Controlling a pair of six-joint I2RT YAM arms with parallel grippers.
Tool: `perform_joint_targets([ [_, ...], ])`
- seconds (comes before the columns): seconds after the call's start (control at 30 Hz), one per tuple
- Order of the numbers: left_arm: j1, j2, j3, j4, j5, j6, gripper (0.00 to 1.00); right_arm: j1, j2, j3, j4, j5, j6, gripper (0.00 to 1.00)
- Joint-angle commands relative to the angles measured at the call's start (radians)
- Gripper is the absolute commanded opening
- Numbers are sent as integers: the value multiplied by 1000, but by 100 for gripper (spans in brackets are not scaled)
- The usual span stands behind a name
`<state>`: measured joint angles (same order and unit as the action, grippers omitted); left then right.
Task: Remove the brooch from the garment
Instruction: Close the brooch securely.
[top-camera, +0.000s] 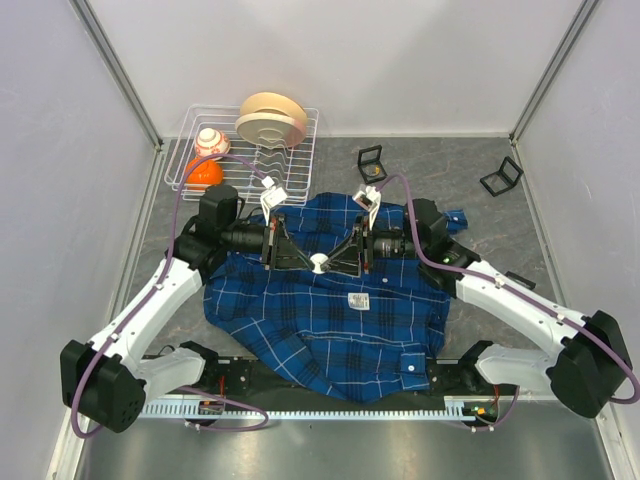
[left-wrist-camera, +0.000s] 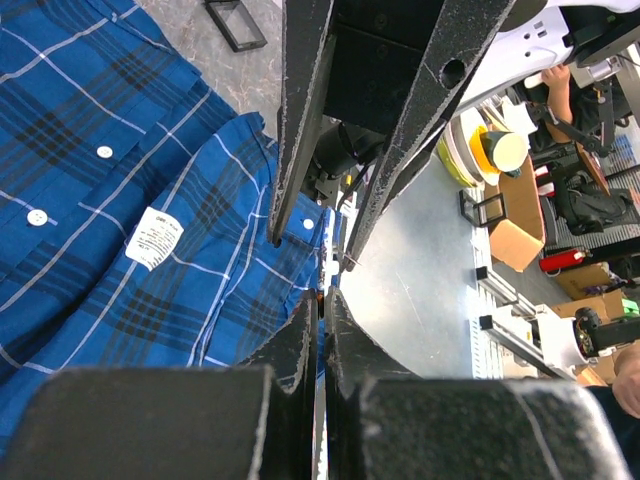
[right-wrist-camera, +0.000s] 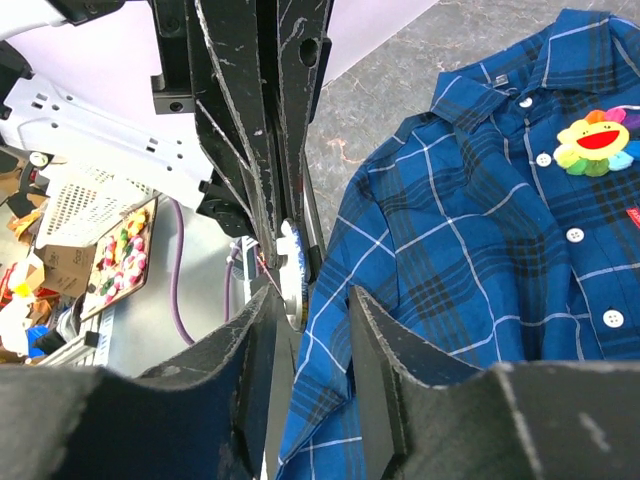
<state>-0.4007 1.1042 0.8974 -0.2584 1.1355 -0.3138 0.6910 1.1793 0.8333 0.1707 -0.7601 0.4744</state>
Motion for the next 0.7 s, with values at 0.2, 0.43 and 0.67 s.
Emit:
perform_joint_targets([
  [0.2, 0, -6, 8, 7, 26, -2, 2, 10, 34, 40, 29, 13, 6, 37],
  [0.43, 2, -17, 3, 2, 35, 2, 2, 10, 57, 43, 27, 38, 32, 30],
  [0.67, 0, -23, 17, -68, 0, 83, 2, 10, 121, 87, -17, 33, 75, 19],
])
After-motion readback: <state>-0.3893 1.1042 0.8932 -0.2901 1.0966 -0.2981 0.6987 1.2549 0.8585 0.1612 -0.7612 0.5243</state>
